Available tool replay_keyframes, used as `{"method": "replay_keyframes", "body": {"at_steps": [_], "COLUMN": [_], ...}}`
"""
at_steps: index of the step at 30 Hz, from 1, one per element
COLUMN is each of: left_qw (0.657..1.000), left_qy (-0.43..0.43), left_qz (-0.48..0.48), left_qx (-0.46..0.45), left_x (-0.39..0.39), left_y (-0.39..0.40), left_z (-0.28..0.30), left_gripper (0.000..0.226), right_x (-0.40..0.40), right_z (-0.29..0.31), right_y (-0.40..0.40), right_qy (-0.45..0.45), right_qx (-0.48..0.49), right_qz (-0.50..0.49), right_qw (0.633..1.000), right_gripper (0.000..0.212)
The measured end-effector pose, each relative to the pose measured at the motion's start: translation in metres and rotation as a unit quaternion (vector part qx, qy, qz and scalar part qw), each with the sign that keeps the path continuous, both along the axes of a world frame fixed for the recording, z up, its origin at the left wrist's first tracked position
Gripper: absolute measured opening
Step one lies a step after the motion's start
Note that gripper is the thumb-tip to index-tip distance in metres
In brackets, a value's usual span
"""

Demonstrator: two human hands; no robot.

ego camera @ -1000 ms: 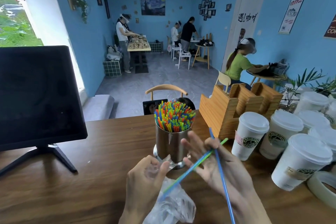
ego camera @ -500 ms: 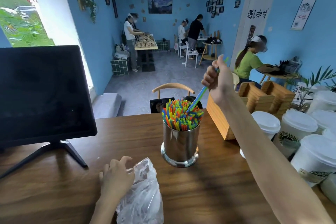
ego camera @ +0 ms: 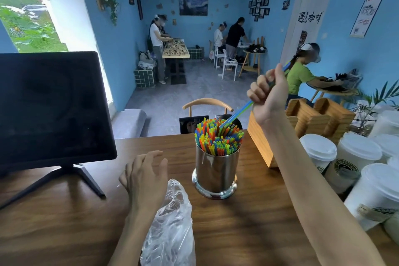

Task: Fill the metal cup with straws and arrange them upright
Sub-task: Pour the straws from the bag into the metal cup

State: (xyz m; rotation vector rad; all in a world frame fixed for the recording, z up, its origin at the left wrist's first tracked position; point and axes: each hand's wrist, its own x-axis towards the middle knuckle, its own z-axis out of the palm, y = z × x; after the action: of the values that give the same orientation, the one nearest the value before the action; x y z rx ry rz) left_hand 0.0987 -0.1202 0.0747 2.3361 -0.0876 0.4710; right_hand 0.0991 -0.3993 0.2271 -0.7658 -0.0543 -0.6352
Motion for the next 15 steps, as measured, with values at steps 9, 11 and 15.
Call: {"method": "replay_keyframes", "body": {"at_steps": [9, 11, 15], "left_qw": [0.991, 0.990, 0.990], "left_qy": [-0.037, -0.043, -0.040], "left_qz": [-0.110, -0.114, -0.114], "left_qx": [-0.072, -0.069, -0.069], "left_x": [0.002, 0.003, 0.005], "left_y": [-0.039, -0.045, -0.048], "left_z": [0.012, 0.011, 0.006], "left_gripper": [0.019, 0.017, 0.017], "right_x": [0.013, 0.011, 0.006], "right_z": [-0.024, -0.021, -0.009], "right_y": [0.030, 0.031, 0.021], "right_qy": [0.094, 0.087, 0.043], "right_qx": [-0.183, -0.169, -0.077], "right_qz": [-0.027, -0.042, -0.077], "right_qw": [0.978, 0.981, 0.993], "right_gripper": [0.048, 0.048, 0.047]}}
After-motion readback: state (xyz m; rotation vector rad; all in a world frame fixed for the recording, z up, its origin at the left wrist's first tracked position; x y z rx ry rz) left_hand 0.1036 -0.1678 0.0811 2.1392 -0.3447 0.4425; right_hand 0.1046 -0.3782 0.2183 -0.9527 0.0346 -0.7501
